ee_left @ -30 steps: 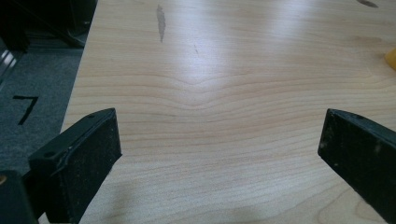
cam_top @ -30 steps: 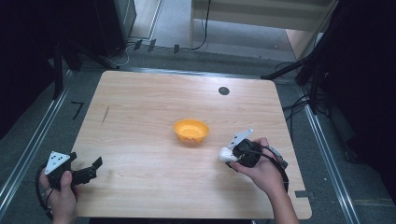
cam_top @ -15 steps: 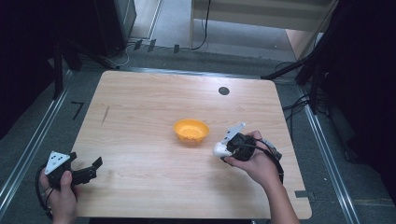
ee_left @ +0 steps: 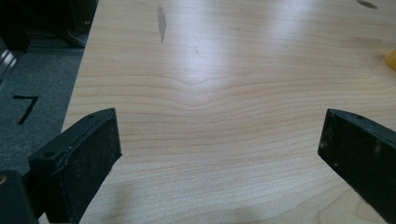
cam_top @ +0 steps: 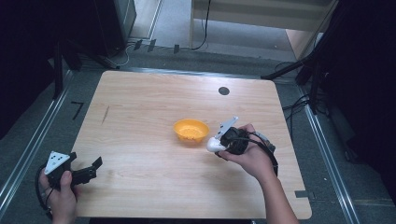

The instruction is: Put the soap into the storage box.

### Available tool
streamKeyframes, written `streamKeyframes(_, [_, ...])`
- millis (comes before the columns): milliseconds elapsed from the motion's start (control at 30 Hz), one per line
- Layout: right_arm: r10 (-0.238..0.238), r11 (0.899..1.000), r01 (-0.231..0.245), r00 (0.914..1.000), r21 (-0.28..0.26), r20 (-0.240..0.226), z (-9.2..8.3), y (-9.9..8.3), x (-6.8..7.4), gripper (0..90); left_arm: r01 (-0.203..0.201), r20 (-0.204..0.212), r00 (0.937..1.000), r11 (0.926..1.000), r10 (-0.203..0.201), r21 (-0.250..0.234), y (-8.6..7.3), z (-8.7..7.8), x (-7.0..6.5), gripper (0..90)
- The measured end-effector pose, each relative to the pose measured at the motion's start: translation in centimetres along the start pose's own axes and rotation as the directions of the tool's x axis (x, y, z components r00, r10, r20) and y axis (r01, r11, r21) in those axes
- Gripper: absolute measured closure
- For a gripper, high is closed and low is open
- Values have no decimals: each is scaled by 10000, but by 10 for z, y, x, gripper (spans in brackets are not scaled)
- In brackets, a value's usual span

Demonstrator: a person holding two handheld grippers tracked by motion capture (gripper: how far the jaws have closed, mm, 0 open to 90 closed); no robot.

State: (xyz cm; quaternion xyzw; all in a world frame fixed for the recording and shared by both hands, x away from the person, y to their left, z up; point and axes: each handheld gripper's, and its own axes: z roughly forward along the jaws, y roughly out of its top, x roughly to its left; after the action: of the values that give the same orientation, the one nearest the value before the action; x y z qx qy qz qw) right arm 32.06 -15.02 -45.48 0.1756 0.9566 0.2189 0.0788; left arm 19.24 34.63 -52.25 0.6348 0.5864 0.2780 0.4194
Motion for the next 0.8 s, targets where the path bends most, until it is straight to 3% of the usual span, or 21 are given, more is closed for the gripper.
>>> streamKeyframes(800, [-307, 9994, 306, 9995, -165, -85, 0, 29, -7, 505, -10, -2, 10000, 10000, 10, 11, 0, 0, 0, 0])
